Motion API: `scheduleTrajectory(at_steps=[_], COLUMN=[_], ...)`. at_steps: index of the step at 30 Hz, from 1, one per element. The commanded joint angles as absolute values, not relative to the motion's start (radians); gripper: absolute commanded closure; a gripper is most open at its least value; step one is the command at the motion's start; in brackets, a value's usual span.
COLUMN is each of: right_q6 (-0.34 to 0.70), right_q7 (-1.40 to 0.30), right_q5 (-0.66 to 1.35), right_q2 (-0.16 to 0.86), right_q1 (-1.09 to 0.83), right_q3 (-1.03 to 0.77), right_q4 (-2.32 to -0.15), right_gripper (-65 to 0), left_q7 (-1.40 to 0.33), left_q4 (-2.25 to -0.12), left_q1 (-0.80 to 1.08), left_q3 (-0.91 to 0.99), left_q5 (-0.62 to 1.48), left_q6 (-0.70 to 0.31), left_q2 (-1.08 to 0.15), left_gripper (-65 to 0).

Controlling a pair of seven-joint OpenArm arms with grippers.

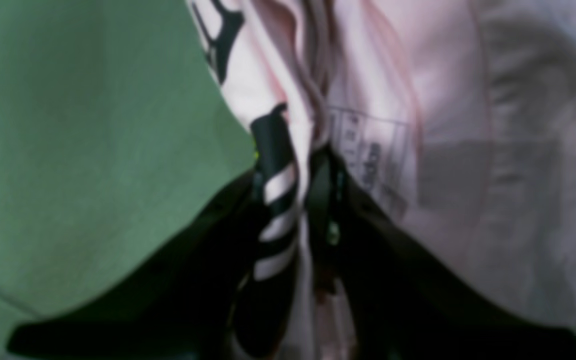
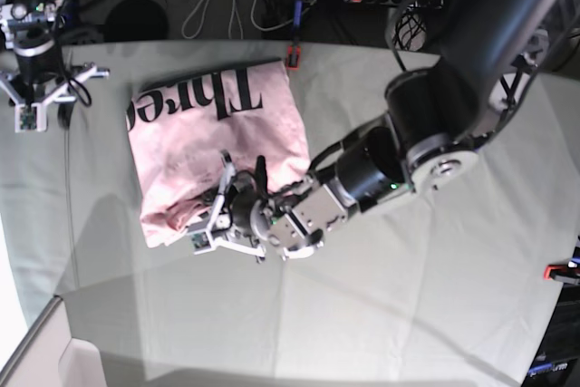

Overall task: Layout the t-shirt on the table in an organized manner, then fold the t-shirt properly
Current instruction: 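Press and smooth the folded shirt with the left gripper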

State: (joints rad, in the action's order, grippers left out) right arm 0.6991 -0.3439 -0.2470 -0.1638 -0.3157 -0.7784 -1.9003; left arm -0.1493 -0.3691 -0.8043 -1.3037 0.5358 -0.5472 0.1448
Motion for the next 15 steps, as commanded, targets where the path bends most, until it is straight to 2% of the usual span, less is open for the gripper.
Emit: scheduleTrajectory(at_steps=[1,3,7,10,15], right_q6=[0.698,0.698,0.698,0.698,0.698], right_q7=[-0.321,-0.321,-0.321,-0.323,-0.325], right_q5=[-0.232,-0.232,-0.232,-0.232,-0.232], right_q2=[-0.157,-0.157,-0.157,-0.157,-0.157], right_q1=[-0.318,-0.321,-0.323,-0.325,-0.337], right_q3=[-0.783,-0.779,-0.776,-0.776,-0.782], right_q4=[-1.919,-1.919,-1.919,-1.919,-1.919], right_gripper=[-20.7,-20.7,-20.7,-20.7,-20.7], left_q7=[-0.134,-0.131,-0.128,-0.127,-0.127], left_q4=[-0.383,-0.383,-0.383,-0.395,-0.492], left_q1=[-0.843,-0.845,-0.845,-0.845,-0.845], left_q3=[-1.3,-1.299,-1.299,-1.302,-1.299], left_q5=[0.544,0.544,0.544,0.544,0.544], left_q6=[-0.552,-0.552,-0.55,-0.55,-0.55], left_q2=[0.157,0.157,0.157,0.157,0.157], left_gripper=[-1.3,-7.6,-24.8,-26.4,-24.0])
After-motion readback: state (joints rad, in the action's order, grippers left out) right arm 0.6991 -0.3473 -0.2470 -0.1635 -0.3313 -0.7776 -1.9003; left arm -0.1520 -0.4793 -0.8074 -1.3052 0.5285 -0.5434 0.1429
